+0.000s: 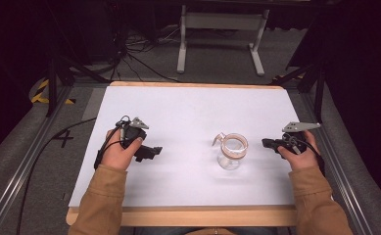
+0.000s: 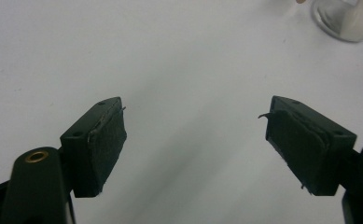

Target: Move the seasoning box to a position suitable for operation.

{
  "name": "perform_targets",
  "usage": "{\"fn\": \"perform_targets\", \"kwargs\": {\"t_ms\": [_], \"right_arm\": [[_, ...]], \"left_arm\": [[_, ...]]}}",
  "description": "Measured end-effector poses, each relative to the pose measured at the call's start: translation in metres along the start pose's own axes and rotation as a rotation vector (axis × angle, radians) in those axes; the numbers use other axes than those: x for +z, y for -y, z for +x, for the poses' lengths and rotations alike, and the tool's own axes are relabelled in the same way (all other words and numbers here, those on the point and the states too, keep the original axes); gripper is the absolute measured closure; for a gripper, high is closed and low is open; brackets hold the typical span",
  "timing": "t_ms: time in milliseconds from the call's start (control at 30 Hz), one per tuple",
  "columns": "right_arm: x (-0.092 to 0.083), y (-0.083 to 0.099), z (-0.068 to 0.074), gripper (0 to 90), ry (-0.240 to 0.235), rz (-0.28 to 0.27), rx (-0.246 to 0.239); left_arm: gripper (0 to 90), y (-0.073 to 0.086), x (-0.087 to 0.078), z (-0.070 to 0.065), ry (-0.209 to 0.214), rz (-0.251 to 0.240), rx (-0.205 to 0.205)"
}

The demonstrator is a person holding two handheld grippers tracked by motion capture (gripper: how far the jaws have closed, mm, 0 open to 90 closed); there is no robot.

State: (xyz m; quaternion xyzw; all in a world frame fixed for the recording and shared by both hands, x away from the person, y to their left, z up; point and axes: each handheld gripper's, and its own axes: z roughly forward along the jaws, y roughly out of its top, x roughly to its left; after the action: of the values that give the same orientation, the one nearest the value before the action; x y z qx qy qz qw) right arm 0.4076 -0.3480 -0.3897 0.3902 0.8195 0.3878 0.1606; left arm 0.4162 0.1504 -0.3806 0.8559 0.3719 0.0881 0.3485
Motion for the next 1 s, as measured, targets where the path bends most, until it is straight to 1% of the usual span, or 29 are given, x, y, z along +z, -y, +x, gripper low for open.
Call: {"fn": "perform_targets", "kwargs": {"t_ms": [67,133,167,200,267,300,333,433,467,533,567,600,667,700,767,933,967,1000], "right_arm": [[0.0,0.0,0.001,89.3,-0.007,-0.001,-0.001],[-0.001,0.001,0.003,89.3,-0.012,-0.006,-0.005],[-0.002,0.002,0.003,89.3,-0.014,-0.008,-0.001],[-0.002,0.003,0.003,89.3,-0.017,-0.011,0.002],[-0.003,0.003,0.003,89.0,-0.016,-0.016,-0.001],[-0.003,0.003,0.003,88.7,-0.017,-0.02,0.0],[-0.003,0.002,0.003,88.6,-0.025,-0.033,0.008],[-0.002,0.001,0.006,89.0,-0.075,-0.079,-0.017],[-0.001,0.0,0.007,89.4,-0.094,-0.103,-0.026],[0.003,0.0,0.008,89.6,-0.11,-0.139,-0.037],[0.005,0.0,0.01,89.6,-0.113,-0.145,-0.04],[0.007,0.001,0.011,89.5,-0.117,-0.149,-0.04],[0.013,0.002,0.013,89.5,-0.136,-0.141,-0.031],[0.015,0.003,0.013,89.6,-0.138,-0.144,-0.03],[0.021,0.004,0.015,89.8,-0.146,-0.132,-0.025],[0.032,0.007,0.016,89.8,-0.149,-0.126,-0.026],[0.032,0.007,0.016,89.8,-0.149,-0.126,-0.026],[0.035,0.008,0.016,89.7,-0.145,-0.123,-0.036]], "left_arm": [[20.5,-0.002,0.0,-0.001,-0.002,-0.009,-0.002],[20.5,-0.004,-0.002,0.0,0.009,-0.008,0.01],[20.5,-0.004,-0.002,-0.001,0.005,-0.02,0.004],[20.5,-0.005,-0.004,-0.001,0.004,-0.013,0.008],[20.5,-0.004,-0.005,-0.002,0.002,-0.023,0.007],[20.5,-0.004,-0.006,-0.001,0.003,-0.02,0.016],[20.5,-0.003,-0.007,-0.001,0.008,-0.019,0.011],[20.6,-0.003,-0.01,-0.001,0.006,-0.033,0.013],[20.6,-0.002,-0.01,-0.001,0.009,-0.037,0.007],[20.6,-0.002,-0.01,-0.002,0.01,-0.038,0.01],[20.6,-0.003,-0.011,-0.002,0.013,-0.028,0.019],[20.6,-0.003,-0.01,-0.002,0.006,-0.026,0.021],[20.7,-0.004,-0.009,-0.003,0.009,-0.033,0.024],[20.7,-0.004,-0.01,-0.004,0.01,-0.026,0.026],[20.7,-0.004,-0.008,-0.005,0.015,-0.031,0.03],[20.7,-0.004,-0.01,-0.004,0.016,-0.026,0.035],[20.7,-0.004,-0.011,-0.004,0.02,-0.023,0.035],[20.7,-0.003,-0.011,-0.004,0.021,-0.031,0.033]]}}
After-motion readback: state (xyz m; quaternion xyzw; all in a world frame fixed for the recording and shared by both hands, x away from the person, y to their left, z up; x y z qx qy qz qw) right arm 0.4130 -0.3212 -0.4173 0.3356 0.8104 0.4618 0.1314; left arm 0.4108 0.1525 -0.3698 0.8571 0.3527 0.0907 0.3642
